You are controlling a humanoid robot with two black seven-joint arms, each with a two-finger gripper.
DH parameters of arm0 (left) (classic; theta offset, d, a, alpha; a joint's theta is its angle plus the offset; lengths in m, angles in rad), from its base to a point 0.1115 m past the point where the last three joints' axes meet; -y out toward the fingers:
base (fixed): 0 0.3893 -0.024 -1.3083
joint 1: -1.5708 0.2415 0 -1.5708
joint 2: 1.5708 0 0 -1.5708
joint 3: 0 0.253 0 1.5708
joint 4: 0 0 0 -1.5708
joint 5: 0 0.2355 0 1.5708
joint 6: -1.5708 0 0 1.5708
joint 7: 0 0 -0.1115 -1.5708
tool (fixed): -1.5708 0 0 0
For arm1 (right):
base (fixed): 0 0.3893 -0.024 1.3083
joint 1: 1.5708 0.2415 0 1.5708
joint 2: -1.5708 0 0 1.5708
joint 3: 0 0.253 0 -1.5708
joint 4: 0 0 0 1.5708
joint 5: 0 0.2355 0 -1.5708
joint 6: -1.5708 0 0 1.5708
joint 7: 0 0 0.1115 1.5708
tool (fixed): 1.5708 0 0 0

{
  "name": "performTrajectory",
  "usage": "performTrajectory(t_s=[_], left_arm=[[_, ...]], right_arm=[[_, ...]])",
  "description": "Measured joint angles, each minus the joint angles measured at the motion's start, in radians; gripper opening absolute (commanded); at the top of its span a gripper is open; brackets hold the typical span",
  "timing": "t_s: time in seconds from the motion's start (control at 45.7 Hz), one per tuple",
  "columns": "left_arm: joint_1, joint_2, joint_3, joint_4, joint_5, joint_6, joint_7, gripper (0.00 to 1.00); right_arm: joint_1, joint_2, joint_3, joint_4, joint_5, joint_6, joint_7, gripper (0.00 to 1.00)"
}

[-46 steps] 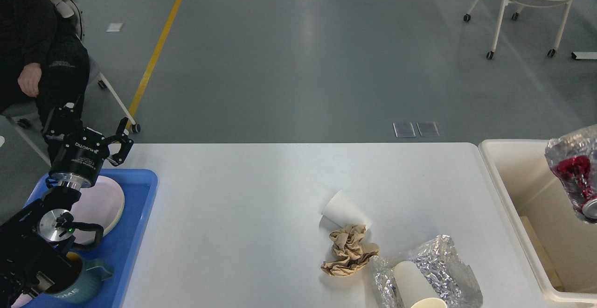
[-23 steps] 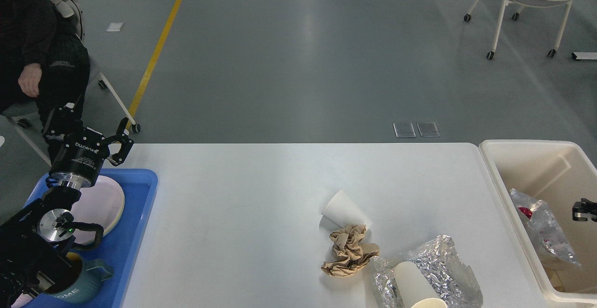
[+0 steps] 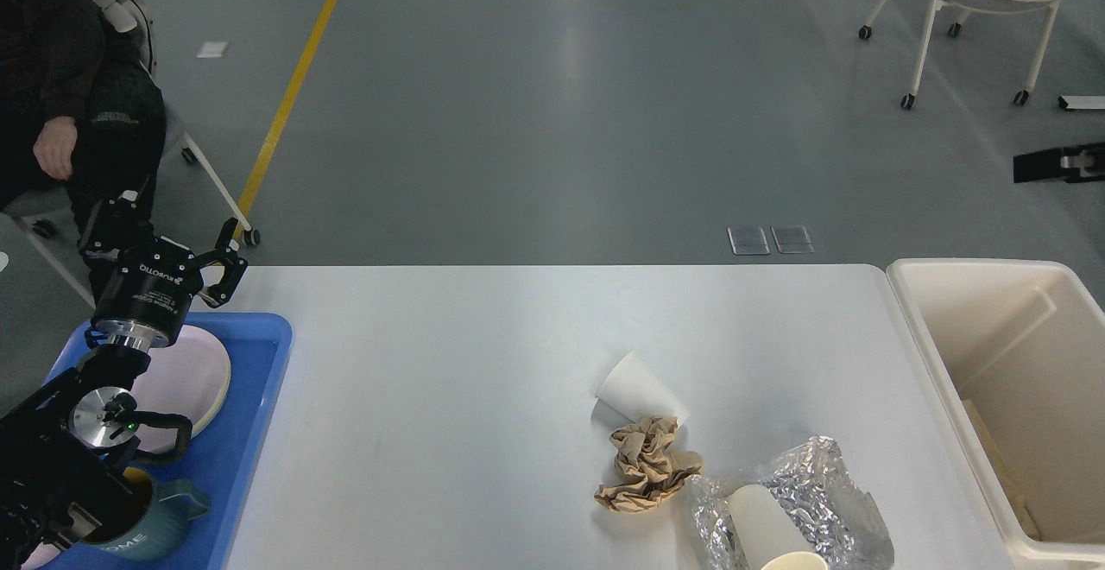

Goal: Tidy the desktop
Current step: 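Raise the right gripper and move it toward the white paper cup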

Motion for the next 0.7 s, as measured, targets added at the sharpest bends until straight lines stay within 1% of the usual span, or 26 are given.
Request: performTrajectory(t_s=[0.131,0.263,0.35,0.416,0.482,0.547,0.613,0.635,0.701], left_arm=[[0.000,0.000,0.000,0.000,0.000,0.000,0.000,1.00],[0.000,0.000,0.000,0.000,0.000,0.000,0.000,1.00],[0.000,0.000,0.000,0.000,0.000,0.000,0.000,1.00],[0.000,0.000,0.000,0.000,0.000,0.000,0.000,1.00],[0.000,0.000,0.000,0.000,0.000,0.000,0.000,1.00],[0.000,0.000,0.000,0.000,0.000,0.000,0.000,1.00],[0.000,0.000,0.000,0.000,0.000,0.000,0.000,1.00],[0.000,0.000,0.000,0.000,0.000,0.000,0.000,1.00],[0.000,0.000,0.000,0.000,0.000,0.000,0.000,1.00]], right_arm=[[0.302,0.098,0.035,0.260,-0.040,0.190,0.013,1.00],[0.499,0.119,0.163,0.463,-0.061,0.325,0.015,1.00],[0.543,0.123,0.249,0.522,-0.061,0.363,0.003,1.00],[0.546,0.128,0.287,0.531,-0.056,0.361,-0.004,1.00],[0.518,0.139,0.309,0.528,-0.052,0.322,-0.008,1.00],[0.447,0.157,0.322,0.518,-0.050,0.223,-0.010,1.00],[0.343,0.199,0.330,0.512,-0.047,0.070,-0.011,1.00],[0.239,0.256,0.335,0.506,-0.033,-0.066,-0.012,1.00],[0.135,0.314,0.340,0.489,-0.007,-0.183,-0.013,1.00]])
